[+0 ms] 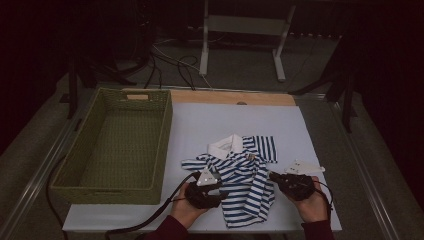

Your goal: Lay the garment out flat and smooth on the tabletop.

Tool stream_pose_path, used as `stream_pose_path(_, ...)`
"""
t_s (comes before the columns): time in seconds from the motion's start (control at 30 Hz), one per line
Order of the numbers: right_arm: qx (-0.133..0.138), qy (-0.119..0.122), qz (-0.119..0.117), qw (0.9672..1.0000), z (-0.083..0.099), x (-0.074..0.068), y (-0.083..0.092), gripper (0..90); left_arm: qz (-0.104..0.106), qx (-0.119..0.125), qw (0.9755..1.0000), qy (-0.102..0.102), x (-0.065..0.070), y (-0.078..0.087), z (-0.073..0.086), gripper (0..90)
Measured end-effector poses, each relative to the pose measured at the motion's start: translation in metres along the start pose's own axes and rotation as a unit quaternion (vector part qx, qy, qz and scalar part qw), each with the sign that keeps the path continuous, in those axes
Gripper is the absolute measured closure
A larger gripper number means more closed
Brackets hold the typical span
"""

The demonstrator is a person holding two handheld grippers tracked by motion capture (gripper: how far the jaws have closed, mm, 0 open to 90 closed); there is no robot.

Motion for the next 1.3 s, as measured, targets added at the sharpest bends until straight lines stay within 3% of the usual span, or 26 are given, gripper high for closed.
stream_pose_path(0.23, -0.002, -0.007, 0.007, 0.9999, 0.003, 0.007, 0.004, 89.2, -0.030, 0.005, 0.9995, 0.012, -0.013, -0.004, -0.006, 46.0)
stream_pose_path(0.37, -0.005, -0.006, 0.006, 0.9999, 0.004, 0.007, 0.003, 89.2, -0.034, -0.001, 0.9994, 0.002, -0.015, -0.013, -0.011, 46.2)
stream_pose_path(0.43, -0.005, -0.007, 0.006, 0.9999, 0.004, 0.007, 0.002, 89.2, -0.030, -0.009, 0.9995, -0.004, -0.014, -0.018, -0.012, 54.0)
stream_pose_path(0.5, -0.005, -0.008, 0.006, 0.9999, 0.005, 0.008, 0.002, 89.2, -0.026, -0.013, 0.9996, -0.004, -0.013, -0.020, -0.013, 68.3)
stream_pose_path(0.53, -0.005, -0.009, 0.006, 0.9999, 0.005, 0.008, 0.002, 89.2, -0.018, -0.019, 0.9997, -0.002, -0.011, -0.022, -0.012, 68.3)
stream_pose_path(0.57, -0.005, -0.012, 0.008, 0.9999, 0.005, 0.008, 0.003, 89.1, -0.013, -0.019, 0.9997, 0.001, -0.011, -0.022, -0.012, 79.0)
stream_pose_path(0.8, -0.007, -0.015, 0.011, 0.9998, 0.007, 0.011, 0.004, 89.2, -0.010, -0.020, 0.9997, 0.012, -0.016, -0.007, -0.005, 84.0)
stream_pose_path(1.07, -0.015, -0.014, 0.010, 0.9997, 0.010, 0.011, 0.004, 89.3, -0.051, -0.017, 0.9975, 0.046, -0.048, 0.023, 0.006, 84.0)
stream_pose_path(1.23, -0.023, -0.010, 0.012, 0.9996, 0.012, 0.009, 0.003, 89.4, -0.078, -0.020, 0.9958, 0.045, -0.055, 0.026, 0.007, 83.9)
stream_pose_path(1.3, -0.025, -0.012, 0.015, 0.9995, 0.014, 0.011, 0.004, 89.5, -0.087, -0.021, 0.9946, 0.053, -0.058, 0.026, 0.007, 84.0)
Point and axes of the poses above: each handheld gripper's, and its own axes: y roughly backward along the jaws, z roughly out of its underside, x roughly to its right, the point moved 9 cm from there along -y, roughly forward along the jaws, and after that the axes turned 2 degrees about y, right-handed, at the moved point
